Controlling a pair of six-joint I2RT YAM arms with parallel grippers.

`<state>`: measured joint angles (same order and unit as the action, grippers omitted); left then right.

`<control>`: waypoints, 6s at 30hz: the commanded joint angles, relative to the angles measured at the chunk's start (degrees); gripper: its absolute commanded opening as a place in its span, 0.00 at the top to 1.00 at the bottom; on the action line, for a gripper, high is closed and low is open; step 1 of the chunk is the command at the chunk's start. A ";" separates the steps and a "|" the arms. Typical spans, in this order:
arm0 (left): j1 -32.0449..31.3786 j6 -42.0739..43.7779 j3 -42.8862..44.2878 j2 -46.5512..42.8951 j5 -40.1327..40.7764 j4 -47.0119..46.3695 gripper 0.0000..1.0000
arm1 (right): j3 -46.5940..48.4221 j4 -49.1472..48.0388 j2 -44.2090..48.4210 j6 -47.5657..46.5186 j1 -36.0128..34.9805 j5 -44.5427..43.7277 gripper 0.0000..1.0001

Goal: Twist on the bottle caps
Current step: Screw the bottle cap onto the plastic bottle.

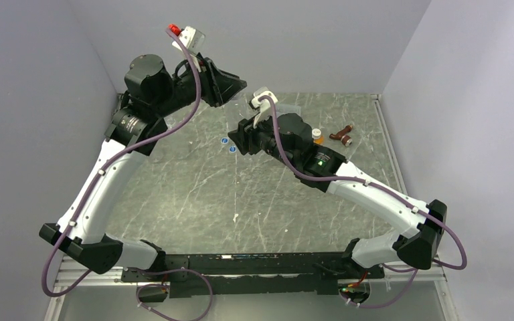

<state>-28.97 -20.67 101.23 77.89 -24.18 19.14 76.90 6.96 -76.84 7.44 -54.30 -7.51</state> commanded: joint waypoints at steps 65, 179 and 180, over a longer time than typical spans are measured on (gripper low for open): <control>0.41 -0.34 2.43 -10.26 -20.79 -2.76 0.01 | 3.06 0.95 8.37 1.25 11.29 46.87 0.90; -5.48 7.38 7.13 -3.14 17.98 3.87 0.20 | 7.31 6.12 1.21 0.68 2.80 2.38 0.91; -5.48 7.31 7.86 -2.45 19.04 4.90 0.22 | 7.49 6.01 0.95 0.60 2.61 2.03 0.91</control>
<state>-34.44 -14.02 105.06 73.52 -10.61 21.67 80.73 14.15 -75.50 9.52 -50.65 0.82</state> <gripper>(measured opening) 0.810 0.465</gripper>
